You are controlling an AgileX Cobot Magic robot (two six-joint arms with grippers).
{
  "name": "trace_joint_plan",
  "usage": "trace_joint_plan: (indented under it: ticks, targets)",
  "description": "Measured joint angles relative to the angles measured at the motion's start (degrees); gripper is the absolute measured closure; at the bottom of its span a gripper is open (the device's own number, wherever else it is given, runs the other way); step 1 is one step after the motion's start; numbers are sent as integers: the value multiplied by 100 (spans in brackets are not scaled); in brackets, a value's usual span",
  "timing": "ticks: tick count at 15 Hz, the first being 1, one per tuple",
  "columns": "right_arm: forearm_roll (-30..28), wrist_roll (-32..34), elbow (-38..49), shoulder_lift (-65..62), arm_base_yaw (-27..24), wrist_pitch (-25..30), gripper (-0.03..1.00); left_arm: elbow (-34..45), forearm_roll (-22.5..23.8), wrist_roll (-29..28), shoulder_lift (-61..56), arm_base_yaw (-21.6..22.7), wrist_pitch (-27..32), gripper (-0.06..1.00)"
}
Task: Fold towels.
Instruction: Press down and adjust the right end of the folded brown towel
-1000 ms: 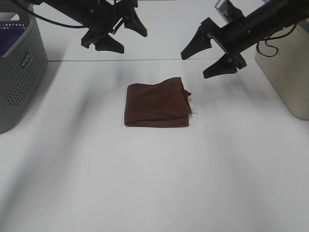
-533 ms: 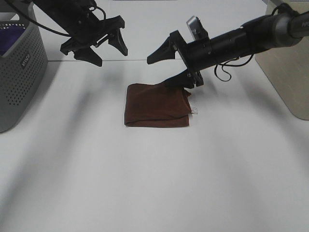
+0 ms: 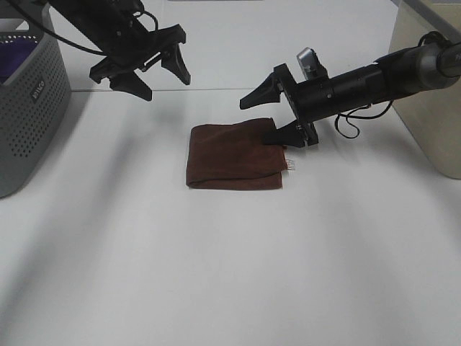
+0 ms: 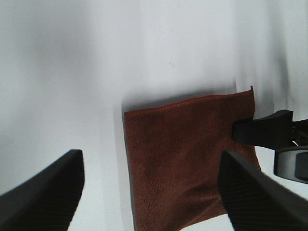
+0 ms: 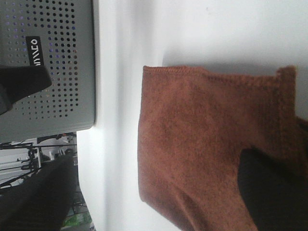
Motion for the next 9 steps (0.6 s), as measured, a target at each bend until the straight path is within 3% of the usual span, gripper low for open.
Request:
trace_joint_plan:
  ticks: [4,9]
  targets:
    - [-338,11,0,-29,-189,223,11,0,6,0,0,0,40,21]
    - [-2183,596,0,-768,-241,-11,11,0,34,23,-120,0,418,21]
